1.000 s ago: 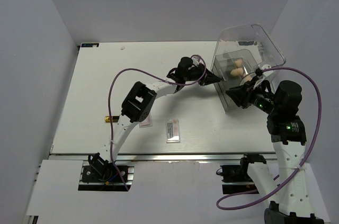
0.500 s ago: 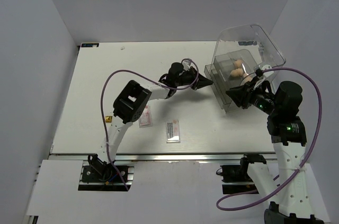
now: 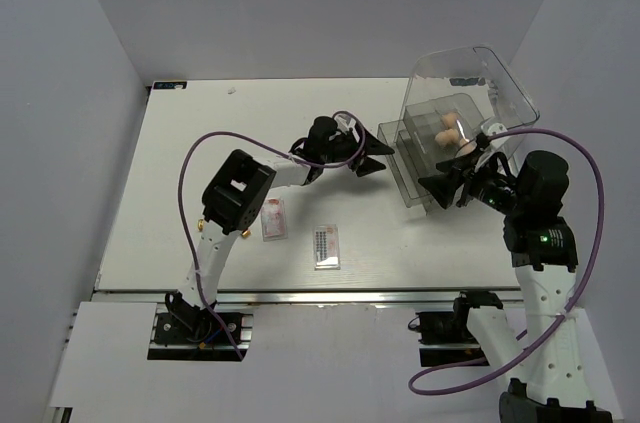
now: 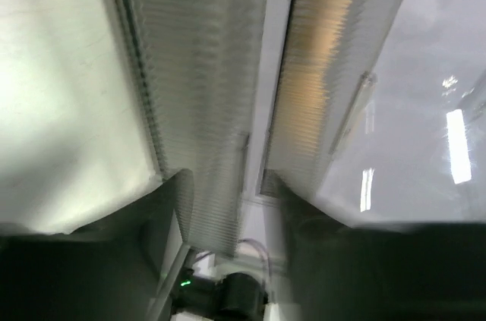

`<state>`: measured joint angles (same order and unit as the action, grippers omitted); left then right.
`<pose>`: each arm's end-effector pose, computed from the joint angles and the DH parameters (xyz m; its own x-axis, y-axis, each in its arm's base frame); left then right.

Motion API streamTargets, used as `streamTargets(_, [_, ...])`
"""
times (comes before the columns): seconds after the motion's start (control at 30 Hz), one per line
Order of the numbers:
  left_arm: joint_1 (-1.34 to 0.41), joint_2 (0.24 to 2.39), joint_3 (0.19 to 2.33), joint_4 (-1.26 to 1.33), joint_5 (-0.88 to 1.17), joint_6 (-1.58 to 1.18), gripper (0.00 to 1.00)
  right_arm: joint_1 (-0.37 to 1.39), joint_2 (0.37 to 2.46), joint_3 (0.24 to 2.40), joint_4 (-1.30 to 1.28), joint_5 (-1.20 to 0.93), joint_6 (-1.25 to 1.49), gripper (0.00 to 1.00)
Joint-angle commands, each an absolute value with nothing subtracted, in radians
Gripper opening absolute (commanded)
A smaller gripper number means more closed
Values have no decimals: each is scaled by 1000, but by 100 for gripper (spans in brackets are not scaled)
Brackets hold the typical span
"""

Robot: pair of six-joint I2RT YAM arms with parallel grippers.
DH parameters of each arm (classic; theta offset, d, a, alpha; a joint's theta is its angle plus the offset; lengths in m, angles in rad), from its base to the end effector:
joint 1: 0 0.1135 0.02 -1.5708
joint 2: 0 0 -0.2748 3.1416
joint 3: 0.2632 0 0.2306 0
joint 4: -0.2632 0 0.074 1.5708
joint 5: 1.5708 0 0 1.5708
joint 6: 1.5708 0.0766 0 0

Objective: Organize the makeup

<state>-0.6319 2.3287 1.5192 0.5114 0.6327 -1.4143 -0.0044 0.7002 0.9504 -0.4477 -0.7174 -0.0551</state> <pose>0.4055 -0.3530 0.1534 -0.9580 -0.2859 0.0226 -0.0888 0.2207 -0.9713 0.1401 0.0497 0.3780 -0.1606 -0.0408 -0.9862 -0.6512 0.7553 0.0748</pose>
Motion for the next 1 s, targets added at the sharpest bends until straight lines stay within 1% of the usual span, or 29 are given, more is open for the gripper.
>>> streamTargets(0.0, [-617,2224,1519,427,635,-1364,77,-2,725,954,-468,-813,-139,64])
streamTargets(0.03, [-614,2217,1516,414,644,-1353,98,-2,733,956,-477,-836,-150,73])
streamTargets(0.07, [-609,2207,1511,387,649,-1341,98,-2,742,962,-491,-862,-179,89])
streamTargets(0.2, [-581,2146,1493,286,652,-1237,98,-2,798,979,-555,-989,-257,89])
streamTargets(0.27, [-568,2086,1479,200,628,-1191,98,-2,813,983,-572,-1009,-275,89])
streamTargets(0.3, [-554,2059,1459,166,608,-1124,98,-2,827,989,-574,-1022,-284,89])
streamTargets(0.43, [-511,1902,1425,-67,479,-896,98,81,877,1023,-594,-997,-328,89])
streamTargets(0.47, [-502,1834,1413,-134,425,-855,98,154,891,1032,-615,-967,-339,89])
streamTargets(0.53, [-463,1763,1370,-196,365,-757,98,214,916,1026,-604,-885,-347,89])
streamTargets(0.57, [-448,1687,1352,-236,336,-735,98,241,922,1022,-591,-850,-336,89])
streamTargets(0.6, [-415,1649,1330,-247,296,-701,98,297,945,1019,-571,-769,-324,89])
streamTargets(0.63, [-393,1613,1284,-256,284,-687,98,326,960,1014,-566,-734,-318,89])
streamTargets(0.67, [-393,1576,1261,-268,275,-678,98,397,974,1009,-561,-685,-316,89])
streamTargets(0.7, [-329,1509,1238,-275,255,-667,98,432,1001,1002,-528,-567,-307,89])
streamTargets(0.77, [-304,1477,1169,-284,247,-660,98,547,1031,968,-479,-432,-276,89])
streamTargets(0.8, [-241,1389,1148,-287,245,-652,98,576,1064,962,-459,-343,-269,89])
streamTargets(0.87, [-204,1332,1091,-308,241,-649,98,655,1101,954,-399,-283,-214,89])
streamTargets(0.9, [-172,1280,1075,-316,238,-641,98,679,1136,948,-359,-206,-124,89])
streamTargets(0.97, [-153,1227,1037,-369,195,-641,98,744,1172,943,-324,-170,-63,89])
